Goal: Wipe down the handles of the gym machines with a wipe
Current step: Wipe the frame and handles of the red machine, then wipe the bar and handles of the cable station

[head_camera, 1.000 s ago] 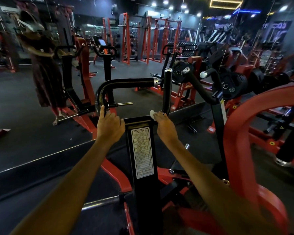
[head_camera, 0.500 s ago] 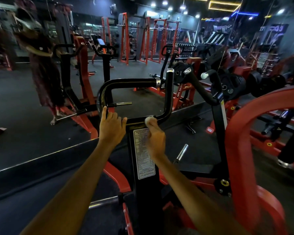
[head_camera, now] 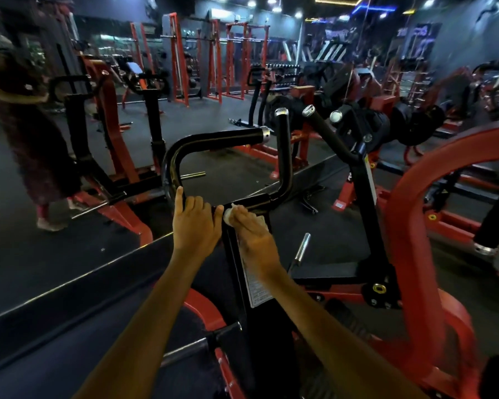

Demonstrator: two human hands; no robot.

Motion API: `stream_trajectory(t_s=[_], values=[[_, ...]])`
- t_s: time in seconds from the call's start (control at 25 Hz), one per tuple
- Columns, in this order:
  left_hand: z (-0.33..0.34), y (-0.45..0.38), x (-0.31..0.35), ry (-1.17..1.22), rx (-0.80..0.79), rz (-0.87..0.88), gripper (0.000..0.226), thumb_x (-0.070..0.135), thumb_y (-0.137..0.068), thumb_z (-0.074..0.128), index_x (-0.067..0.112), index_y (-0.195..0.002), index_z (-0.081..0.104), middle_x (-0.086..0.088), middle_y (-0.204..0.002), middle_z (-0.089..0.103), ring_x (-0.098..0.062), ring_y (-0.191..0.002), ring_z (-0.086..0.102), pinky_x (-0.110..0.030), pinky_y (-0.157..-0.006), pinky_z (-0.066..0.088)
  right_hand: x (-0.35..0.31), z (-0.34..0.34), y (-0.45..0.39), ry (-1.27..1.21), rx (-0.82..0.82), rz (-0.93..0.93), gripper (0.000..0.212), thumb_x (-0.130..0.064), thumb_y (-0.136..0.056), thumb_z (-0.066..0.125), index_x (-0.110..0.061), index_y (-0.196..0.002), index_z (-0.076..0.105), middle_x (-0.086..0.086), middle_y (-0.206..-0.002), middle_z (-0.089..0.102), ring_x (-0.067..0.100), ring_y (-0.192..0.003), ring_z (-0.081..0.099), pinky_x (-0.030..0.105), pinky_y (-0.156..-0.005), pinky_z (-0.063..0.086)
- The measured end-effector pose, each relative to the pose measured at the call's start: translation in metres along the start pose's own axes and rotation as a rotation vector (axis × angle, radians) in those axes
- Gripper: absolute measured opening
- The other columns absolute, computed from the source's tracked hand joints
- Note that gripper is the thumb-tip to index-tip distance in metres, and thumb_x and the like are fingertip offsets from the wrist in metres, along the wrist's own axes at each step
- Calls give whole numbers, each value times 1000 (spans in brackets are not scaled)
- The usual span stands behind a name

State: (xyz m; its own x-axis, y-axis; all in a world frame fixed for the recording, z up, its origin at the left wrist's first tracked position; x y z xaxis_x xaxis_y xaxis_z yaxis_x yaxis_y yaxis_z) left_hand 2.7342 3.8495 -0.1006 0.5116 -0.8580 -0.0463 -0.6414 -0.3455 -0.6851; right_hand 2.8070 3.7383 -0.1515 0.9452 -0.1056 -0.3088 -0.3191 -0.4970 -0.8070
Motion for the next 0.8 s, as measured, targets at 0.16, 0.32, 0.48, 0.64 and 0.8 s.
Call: stream_trajectory(t_s=[0.16, 0.32, 0.48, 0.64, 0.8], values=[[3, 3, -4, 52, -23, 93, 61, 49, -94, 26, 4, -83, 65, -12, -75, 61, -30, -82, 61, -46, -115, 12, 38, -20, -30, 85, 44, 386, 40, 7, -86, 48, -3, -123, 58, 16, -129, 56, 31, -126, 47, 26, -112, 22], [6, 7, -8, 109, -69, 140, 67, 52, -93, 26, -2, -92, 66, -15, -79, 63, -33, -84, 60, -49, -114, 15, 33, -26, -54, -15, -49, 589, 35, 0, -93, 44, -8, -124, 59, 7, -126, 57, 18, -120, 50, 33, -110, 33], [2, 4, 3, 205, -226, 58, 72, 55, -94, 32, -5, -128, 51, -27, -132, 50, -38, -123, 48, -47, -116, -4, 9, -26, -50, 99, -155, 514, 43, 11, -88, 43, -2, -128, 53, 16, -137, 49, 27, -132, 40, 37, -112, 29], [3, 2, 47, 446, -195, 193, 64, 28, -85, 67, -10, -132, 45, -32, -147, 29, -47, -135, 31, -52, -113, 16, -2, -53, -31, 209, -235, 675, 29, 2, -89, 48, 1, -114, 64, 20, -115, 61, 31, -110, 55, 39, -96, 42], [2, 24, 113, 576, -215, 491, 50, 14, -81, 71, -13, -120, 56, -34, -138, 42, -47, -131, 38, -55, -110, 26, -5, -117, 53, 294, -133, 889, 31, -7, -84, 47, 5, -104, 67, 21, -100, 66, 22, -91, 61, 27, -79, 49]])
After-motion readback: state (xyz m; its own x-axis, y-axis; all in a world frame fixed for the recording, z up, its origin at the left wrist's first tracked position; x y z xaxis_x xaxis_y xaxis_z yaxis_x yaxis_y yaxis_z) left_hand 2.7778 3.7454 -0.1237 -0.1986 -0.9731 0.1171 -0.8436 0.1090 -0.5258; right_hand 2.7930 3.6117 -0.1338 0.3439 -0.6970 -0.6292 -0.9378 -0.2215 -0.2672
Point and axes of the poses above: each hand's wrist, its own y-axis away from the middle knuckle, its own z-axis out of the palm, x = y × z, the point moved 3 cm from there along -y, towards the middle knuckle
